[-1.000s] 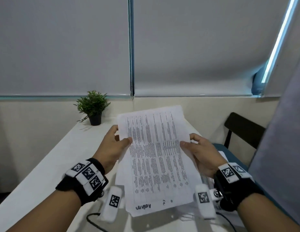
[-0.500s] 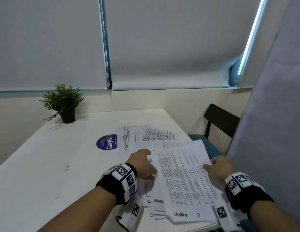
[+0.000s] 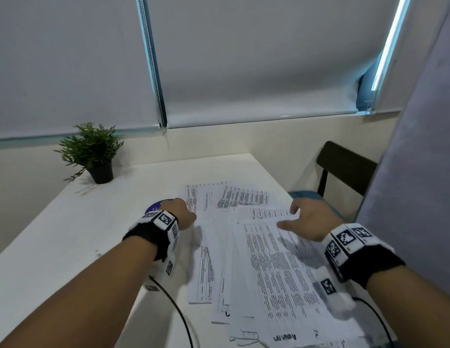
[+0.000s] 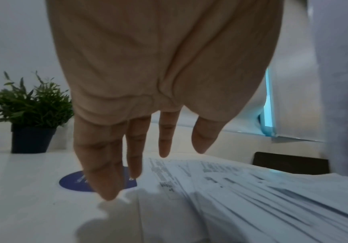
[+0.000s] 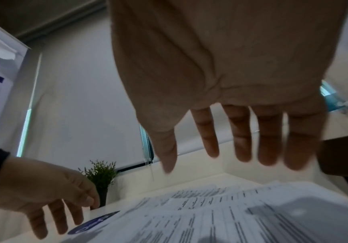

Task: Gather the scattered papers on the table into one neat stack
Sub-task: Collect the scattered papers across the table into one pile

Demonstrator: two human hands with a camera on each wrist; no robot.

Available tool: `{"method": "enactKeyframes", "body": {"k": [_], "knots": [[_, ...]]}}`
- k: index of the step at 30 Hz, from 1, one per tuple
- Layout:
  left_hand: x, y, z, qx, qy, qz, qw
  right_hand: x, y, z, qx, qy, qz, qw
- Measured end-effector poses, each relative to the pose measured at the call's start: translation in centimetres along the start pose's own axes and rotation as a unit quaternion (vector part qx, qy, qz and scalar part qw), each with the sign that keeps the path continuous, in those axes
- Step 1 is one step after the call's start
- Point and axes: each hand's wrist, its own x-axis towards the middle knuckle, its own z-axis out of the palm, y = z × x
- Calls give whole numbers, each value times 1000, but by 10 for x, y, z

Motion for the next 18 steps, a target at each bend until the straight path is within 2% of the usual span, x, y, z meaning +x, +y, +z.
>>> {"method": "enactKeyframes", "body": {"k": [3, 5, 8, 11, 18], "knots": [[23, 1, 3, 14, -16, -6, 1000, 8, -7, 10, -107, -138, 2, 985], [39, 4, 5, 9, -24, -15, 1000, 18, -8, 23, -153, -173, 0, 973], [63, 12, 10, -2, -36, -25, 999, 33, -16, 32, -174, -175, -2, 969], [78, 28, 8, -18, -19, -39, 999, 44, -25, 33, -176, -175, -2, 969], [121, 40, 0, -104, -12, -63, 993, 65, -32, 42, -191, -169, -17, 967]]}}
